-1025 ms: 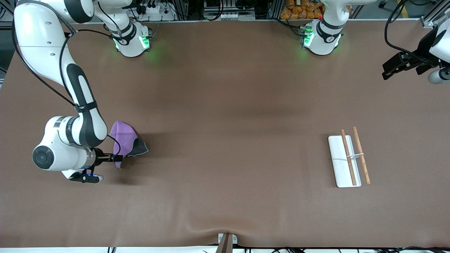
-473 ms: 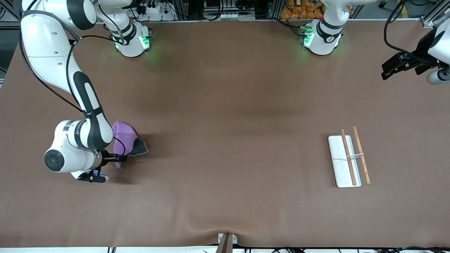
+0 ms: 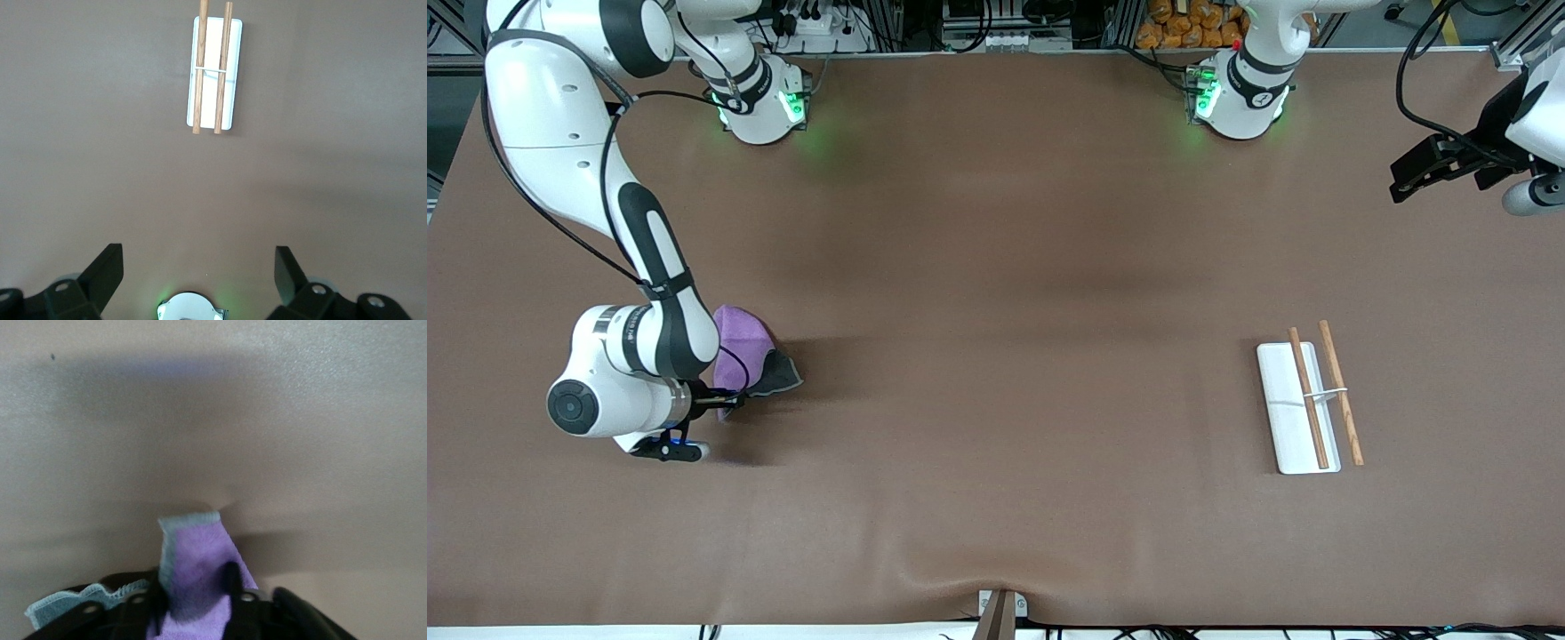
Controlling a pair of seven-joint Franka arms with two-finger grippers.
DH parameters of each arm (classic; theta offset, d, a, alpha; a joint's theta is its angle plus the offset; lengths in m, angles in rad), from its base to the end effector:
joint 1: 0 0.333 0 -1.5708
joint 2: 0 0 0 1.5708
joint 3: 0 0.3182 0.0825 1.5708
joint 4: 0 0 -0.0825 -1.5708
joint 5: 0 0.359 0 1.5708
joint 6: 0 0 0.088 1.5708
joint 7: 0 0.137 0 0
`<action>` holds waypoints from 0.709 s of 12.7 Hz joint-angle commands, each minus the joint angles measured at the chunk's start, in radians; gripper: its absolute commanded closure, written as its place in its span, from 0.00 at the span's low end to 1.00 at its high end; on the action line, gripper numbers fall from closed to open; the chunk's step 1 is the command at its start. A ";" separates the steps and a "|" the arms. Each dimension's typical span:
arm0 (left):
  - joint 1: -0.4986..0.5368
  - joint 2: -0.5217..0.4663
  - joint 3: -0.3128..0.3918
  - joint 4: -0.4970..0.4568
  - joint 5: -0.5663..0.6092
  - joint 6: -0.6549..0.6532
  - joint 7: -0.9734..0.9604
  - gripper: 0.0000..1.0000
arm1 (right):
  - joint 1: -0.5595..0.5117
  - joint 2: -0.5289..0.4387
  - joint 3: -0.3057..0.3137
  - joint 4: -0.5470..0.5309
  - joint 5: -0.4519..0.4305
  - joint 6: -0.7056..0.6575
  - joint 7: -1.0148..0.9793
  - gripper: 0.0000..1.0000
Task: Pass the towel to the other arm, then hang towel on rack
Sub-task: 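Close the right gripper on the purple towel's edge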
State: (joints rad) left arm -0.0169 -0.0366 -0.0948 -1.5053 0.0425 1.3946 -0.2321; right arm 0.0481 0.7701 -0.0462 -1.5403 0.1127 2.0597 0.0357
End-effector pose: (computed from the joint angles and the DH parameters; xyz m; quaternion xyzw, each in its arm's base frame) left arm 0.4947 -0.0501 0.6296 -0.9971 -0.0631 0.0327 0.0288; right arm 0.6531 0.0134 0.1689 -0.9908 0.0447 0.1247 0.0270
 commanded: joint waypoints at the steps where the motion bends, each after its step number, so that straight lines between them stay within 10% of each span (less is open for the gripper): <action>1: 0.003 -0.005 -0.006 -0.001 0.011 -0.009 0.010 0.00 | 0.004 0.002 0.000 0.008 0.012 0.002 0.013 1.00; 9: 0.008 -0.005 -0.006 0.002 0.010 -0.009 0.019 0.00 | 0.027 -0.070 0.003 0.055 0.013 -0.067 0.010 1.00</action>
State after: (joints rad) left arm -0.0169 -0.0366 -0.0954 -1.5062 0.0425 1.3946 -0.2321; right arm 0.0660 0.7442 -0.0443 -1.4912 0.1142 2.0423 0.0356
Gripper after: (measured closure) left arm 0.000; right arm 0.978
